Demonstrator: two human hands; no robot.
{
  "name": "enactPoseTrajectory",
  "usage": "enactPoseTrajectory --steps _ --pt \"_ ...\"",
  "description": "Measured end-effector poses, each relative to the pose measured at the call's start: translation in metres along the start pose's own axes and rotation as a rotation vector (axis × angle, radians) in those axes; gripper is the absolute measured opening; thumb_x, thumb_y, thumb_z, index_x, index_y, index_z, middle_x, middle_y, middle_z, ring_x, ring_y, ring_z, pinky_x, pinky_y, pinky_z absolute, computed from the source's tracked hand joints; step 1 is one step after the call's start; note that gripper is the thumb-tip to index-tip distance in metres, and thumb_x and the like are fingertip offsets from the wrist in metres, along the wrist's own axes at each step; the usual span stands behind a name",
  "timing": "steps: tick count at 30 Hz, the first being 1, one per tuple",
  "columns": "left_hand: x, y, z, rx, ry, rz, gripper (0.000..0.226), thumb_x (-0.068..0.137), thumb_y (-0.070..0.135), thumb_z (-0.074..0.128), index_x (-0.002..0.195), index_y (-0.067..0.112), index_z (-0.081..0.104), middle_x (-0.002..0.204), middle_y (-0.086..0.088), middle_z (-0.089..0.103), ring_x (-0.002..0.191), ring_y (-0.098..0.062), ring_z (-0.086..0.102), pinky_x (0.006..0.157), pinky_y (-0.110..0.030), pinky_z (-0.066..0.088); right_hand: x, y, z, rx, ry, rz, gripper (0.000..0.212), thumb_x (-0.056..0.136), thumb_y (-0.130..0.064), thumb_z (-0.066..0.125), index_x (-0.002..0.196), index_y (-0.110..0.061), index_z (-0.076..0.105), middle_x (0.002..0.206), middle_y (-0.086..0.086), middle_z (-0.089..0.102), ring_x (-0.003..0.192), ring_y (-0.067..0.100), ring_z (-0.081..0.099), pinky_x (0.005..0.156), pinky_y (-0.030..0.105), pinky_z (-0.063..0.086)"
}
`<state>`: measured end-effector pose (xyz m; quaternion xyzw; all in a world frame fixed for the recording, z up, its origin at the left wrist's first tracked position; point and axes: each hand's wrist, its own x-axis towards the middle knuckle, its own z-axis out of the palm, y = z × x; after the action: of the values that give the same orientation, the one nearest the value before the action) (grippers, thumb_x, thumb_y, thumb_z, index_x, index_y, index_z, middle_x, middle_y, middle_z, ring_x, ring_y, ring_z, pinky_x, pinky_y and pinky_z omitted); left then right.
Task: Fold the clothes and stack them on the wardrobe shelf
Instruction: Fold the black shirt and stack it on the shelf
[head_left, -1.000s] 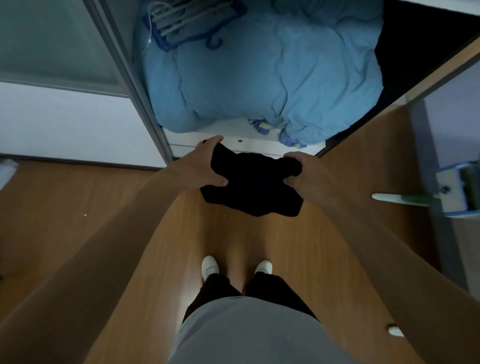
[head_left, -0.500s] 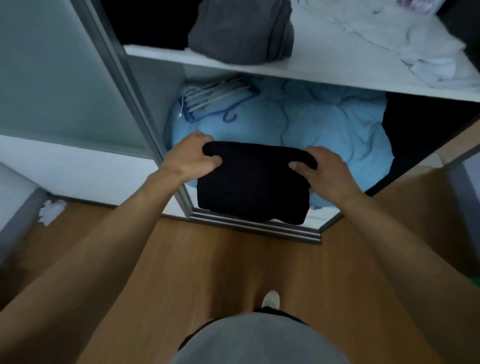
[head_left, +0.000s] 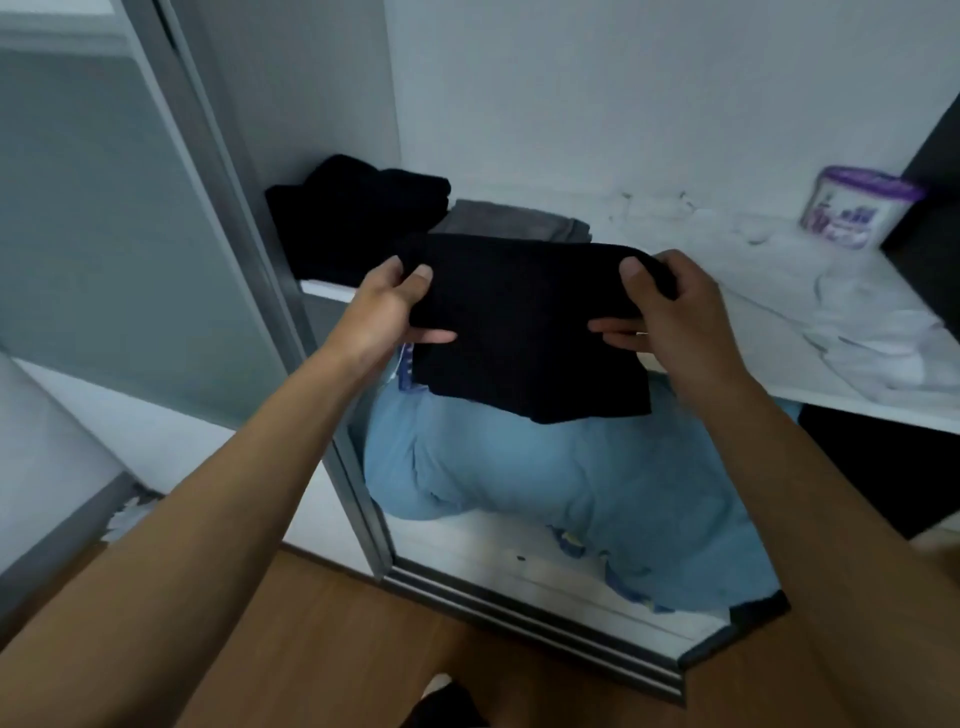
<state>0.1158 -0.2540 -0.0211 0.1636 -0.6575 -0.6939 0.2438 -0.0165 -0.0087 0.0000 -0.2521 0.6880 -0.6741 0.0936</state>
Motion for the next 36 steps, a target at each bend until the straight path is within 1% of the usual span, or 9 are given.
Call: enactPoseTrajectory --steps 6,9,11,16,21,26,30,33,36 --pt "0.093 0.064 0.009 -0.116 0.038 0.258 0.029 0.090 -0.008 0.043 0.103 0.004 0.065 0.101 -0.008 0.071 0.103 -0.028 0.066 0.085 -0.044 0.059 0.084 -0.039 0.016 0.249 0.018 -0.215 0.024 0.097 -0.024 0.059 0.075 -0.016 0.060 0.098 0.011 0.063 0.103 0.024 0.064 0.098 0.043 0.054" --pt "0.135 0.089 0.000 -0.171 -0.027 0.373 0.053 0.071 -0.021 0.030 0.089 0.007 0.072 0.116 -0.012 0.072 0.114 -0.029 0.065 0.094 -0.041 0.052 0.120 -0.041 0.028 0.316 0.062 -0.284 0.027 0.093 -0.021 0.055 0.068 -0.015 0.058 0.108 0.015 0.071 0.113 0.026 0.062 0.097 0.042 0.048" --pt "0.160 0.085 -0.013 -0.144 -0.046 0.319 0.057 0.067 -0.021 0.027 0.080 0.010 0.072 0.117 -0.011 0.072 0.116 -0.026 0.065 0.093 -0.037 0.054 0.137 -0.020 0.033 0.127 0.134 -0.251 0.025 0.093 -0.017 0.057 0.070 -0.020 0.065 0.105 0.012 0.074 0.109 0.025 0.065 0.097 0.044 0.049" --pt "0.203 0.020 -0.039 0.313 0.029 -0.017 0.012 0.087 0.020 0.061 0.090 0.020 0.073 0.102 -0.003 0.076 0.092 -0.019 0.071 0.078 -0.030 0.054 0.161 0.054 0.042 -0.465 0.039 0.054 0.011 0.091 -0.017 0.066 0.096 -0.025 0.072 0.102 -0.008 0.071 0.090 0.002 0.063 0.074 0.008 0.046" --pt "0.240 -0.004 -0.029 0.620 -0.025 -0.005 0.056 0.084 0.051 0.071 0.126 0.017 0.056 0.110 0.005 0.062 0.099 -0.011 0.061 0.086 -0.026 0.048 0.194 0.074 0.055 -0.398 0.349 0.198 0.038 0.091 -0.021 0.065 0.128 -0.015 0.059 0.118 -0.003 0.058 0.106 0.015 0.057 0.092 0.028 0.046" --pt "0.251 -0.001 -0.018 0.514 -0.124 0.104 0.006 0.090 0.022 0.065 0.091 0.016 0.067 0.082 0.003 0.070 0.076 -0.012 0.069 0.060 -0.017 0.052 0.207 0.073 0.064 -0.327 0.399 0.150 0.020 0.090 -0.007 0.065 0.106 -0.018 0.070 0.105 -0.002 0.069 0.098 0.014 0.065 0.087 0.021 0.050" --pt "0.261 0.011 -0.029 0.299 -0.021 0.198 0.003 0.085 0.023 0.068 0.085 0.026 0.067 0.074 0.012 0.071 0.067 -0.002 0.069 0.057 -0.014 0.052 0.221 0.061 0.063 -0.333 0.436 -0.002 0.021 0.086 -0.003 0.064 0.092 -0.022 0.071 0.096 -0.007 0.069 0.090 0.004 0.063 0.082 0.015 0.048" --pt "0.273 0.004 -0.028 0.658 -0.030 0.141 0.024 0.088 0.030 0.069 0.106 0.016 0.062 0.101 0.002 0.066 0.087 -0.010 0.063 0.070 -0.016 0.048 0.234 0.060 0.065 -0.522 0.497 0.027 0.026 0.085 0.001 0.057 0.082 -0.022 0.069 0.090 -0.006 0.067 0.078 0.005 0.058 0.077 0.020 0.047" --pt "0.276 -0.009 -0.022 0.868 0.021 0.186 0.049 0.088 0.026 0.071 0.130 0.015 0.048 0.127 -0.006 0.057 0.114 -0.024 0.056 0.092 -0.035 0.047 0.240 0.057 0.072 -0.551 0.604 -0.021 0.031 0.087 0.000 0.054 0.079 -0.025 0.069 0.092 -0.008 0.069 0.080 0.007 0.058 0.080 0.024 0.049"
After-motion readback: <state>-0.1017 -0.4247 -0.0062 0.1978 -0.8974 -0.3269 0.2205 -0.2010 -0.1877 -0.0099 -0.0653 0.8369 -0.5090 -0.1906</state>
